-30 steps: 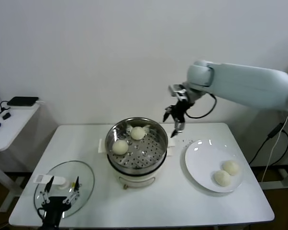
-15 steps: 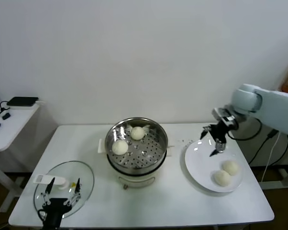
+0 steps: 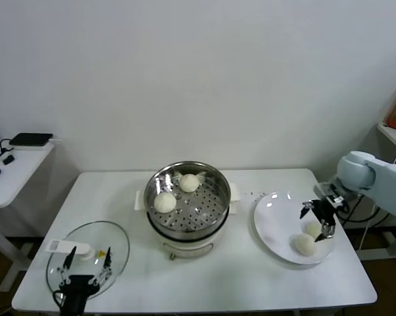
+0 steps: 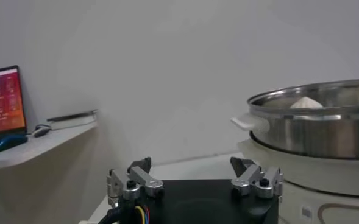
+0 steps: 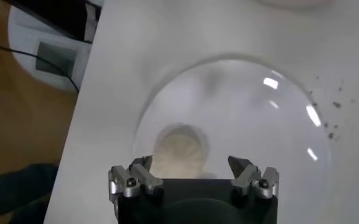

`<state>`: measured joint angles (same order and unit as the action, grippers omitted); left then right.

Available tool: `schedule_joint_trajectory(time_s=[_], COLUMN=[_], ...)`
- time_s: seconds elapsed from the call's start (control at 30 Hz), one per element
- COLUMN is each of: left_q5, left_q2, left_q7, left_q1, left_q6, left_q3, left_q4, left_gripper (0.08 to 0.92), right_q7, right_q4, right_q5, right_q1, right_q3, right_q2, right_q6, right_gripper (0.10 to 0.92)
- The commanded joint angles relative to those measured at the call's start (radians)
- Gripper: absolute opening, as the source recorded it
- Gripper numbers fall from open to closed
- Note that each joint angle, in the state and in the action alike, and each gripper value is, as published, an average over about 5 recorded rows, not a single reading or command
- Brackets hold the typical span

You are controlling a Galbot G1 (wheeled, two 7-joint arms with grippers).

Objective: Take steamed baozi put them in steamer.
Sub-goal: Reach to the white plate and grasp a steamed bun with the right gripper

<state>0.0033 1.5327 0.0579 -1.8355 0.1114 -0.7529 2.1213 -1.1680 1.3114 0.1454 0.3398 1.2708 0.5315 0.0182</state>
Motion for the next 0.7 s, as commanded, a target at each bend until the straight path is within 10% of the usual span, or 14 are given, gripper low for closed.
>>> schedule_joint_trajectory(time_s=[0.03,0.7], left_q5=[-0.001,-0.003], left_q2=[0.001,-0.001], left_q7=[0.0,-0.001], left_q1=[-0.003,-0.003], left_q6=[0.001,0.004], left_q3=[-0.002,-0.006], left_q4=[-0.002,-0.01], left_gripper=[0.823,0.823], right_q7=[-0.003,0.024], right_q4=[-0.063,-0.116], right_q5=[-0.091,-0.116], right_q1=[-0.159,-0.221], right_q3=[-0.103,-0.149], right_q2=[0.004,0.07], right_q6=[-0.021,-0.023], right_gripper=[0.823,0.823])
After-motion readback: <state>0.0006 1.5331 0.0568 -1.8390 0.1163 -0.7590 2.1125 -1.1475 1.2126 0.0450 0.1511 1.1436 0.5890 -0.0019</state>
